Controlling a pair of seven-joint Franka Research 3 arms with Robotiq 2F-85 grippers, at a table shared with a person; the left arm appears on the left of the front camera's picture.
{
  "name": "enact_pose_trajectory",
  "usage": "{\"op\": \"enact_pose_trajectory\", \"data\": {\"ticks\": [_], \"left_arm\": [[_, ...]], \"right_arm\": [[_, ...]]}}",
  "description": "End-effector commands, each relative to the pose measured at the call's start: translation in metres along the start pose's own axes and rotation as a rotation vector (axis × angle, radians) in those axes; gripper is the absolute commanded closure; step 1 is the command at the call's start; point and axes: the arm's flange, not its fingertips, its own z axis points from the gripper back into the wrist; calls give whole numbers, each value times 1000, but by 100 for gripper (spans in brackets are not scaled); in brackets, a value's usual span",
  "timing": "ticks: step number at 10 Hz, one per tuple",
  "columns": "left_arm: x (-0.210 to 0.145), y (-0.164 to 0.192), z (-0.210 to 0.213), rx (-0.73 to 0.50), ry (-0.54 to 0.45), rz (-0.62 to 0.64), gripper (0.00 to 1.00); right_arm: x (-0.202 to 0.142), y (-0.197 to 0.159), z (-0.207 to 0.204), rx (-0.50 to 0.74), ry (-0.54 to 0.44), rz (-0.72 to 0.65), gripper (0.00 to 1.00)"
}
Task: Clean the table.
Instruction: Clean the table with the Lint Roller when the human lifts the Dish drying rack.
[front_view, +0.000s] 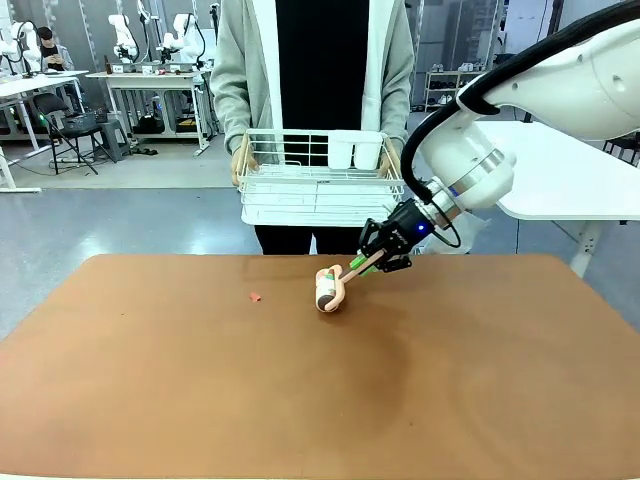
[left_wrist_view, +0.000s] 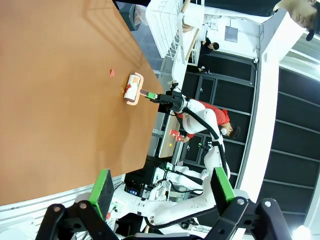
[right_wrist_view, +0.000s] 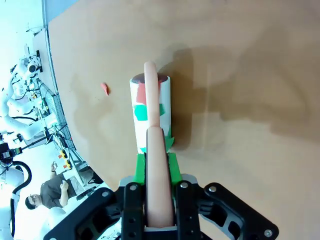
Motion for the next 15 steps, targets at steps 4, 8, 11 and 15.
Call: {"op": "enact_pose_trajectory", "data": {"ticks": [4,8,11,15], "left_arm": [[-1,-1,3,-22,-1,-9,0],[-1,-1,3,-22,-1,-9,0],[-1,-1,3,-22,-1,-9,0],[-1,-1,3,-22,-1,-9,0]], "right_arm": [[-12,64,-119,8,152,15,79],[-22,131,-178,63,145,87,79],[-30,147,-158,136,70,104,79],[-68,172,-19,7,116,208,79]]}}
